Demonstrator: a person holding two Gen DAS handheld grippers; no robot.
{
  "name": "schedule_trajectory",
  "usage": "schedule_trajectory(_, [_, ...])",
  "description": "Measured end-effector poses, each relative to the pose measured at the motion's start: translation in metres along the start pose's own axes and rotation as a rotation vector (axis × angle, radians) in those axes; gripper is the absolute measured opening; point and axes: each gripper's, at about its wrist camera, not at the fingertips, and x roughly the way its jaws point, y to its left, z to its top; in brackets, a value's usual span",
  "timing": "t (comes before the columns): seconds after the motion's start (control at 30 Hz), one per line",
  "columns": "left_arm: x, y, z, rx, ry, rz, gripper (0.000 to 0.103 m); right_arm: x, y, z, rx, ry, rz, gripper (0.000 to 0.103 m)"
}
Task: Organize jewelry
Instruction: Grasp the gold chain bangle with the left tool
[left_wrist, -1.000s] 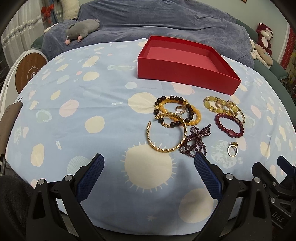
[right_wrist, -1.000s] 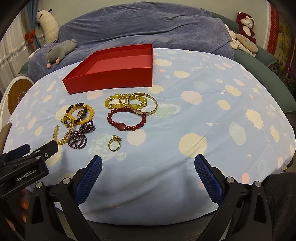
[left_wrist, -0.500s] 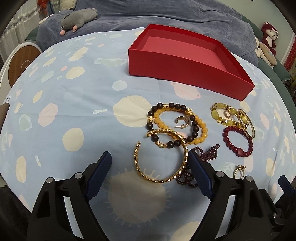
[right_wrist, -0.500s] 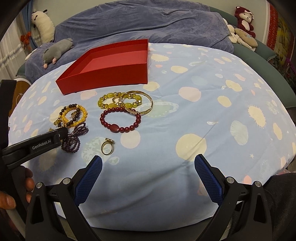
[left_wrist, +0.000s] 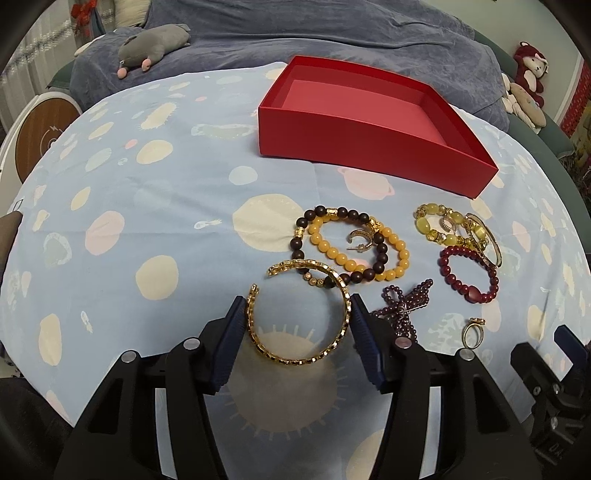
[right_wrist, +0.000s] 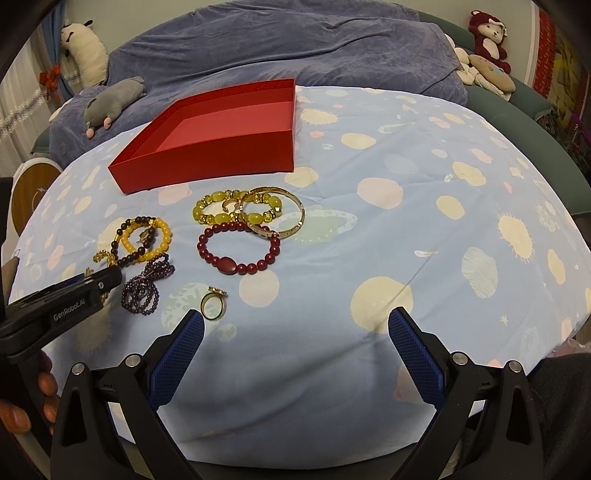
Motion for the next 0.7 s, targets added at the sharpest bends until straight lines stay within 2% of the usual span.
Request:
schedule_trajectory(0.23, [-0.005, 0.001, -0.002, 0.01, 0.003, 0.02, 0.054, 0.028, 0.002, 0.041, -0.003, 0.012, 0.021, 0.096])
schedule_trajectory(0.4, [-0.006, 0.002, 0.002, 0.012, 0.005, 0.02, 0.054, 0.05, 0.004, 0.059, 0.004, 0.034, 0.037, 0.091])
schedule_trajectory(0.57, [-0.003, 0.0, 0.006, 0.014, 0.013, 0.02, 0.054, 0.068, 0.007, 0.066, -0.002, 0.071, 0.058, 0.074])
schedule_trajectory(0.7, [-0.001, 0.0, 0.009, 0.003, 0.02, 0.008, 0.054, 0.075, 0.008, 0.065, -0.003, 0.076, 0.064, 0.069])
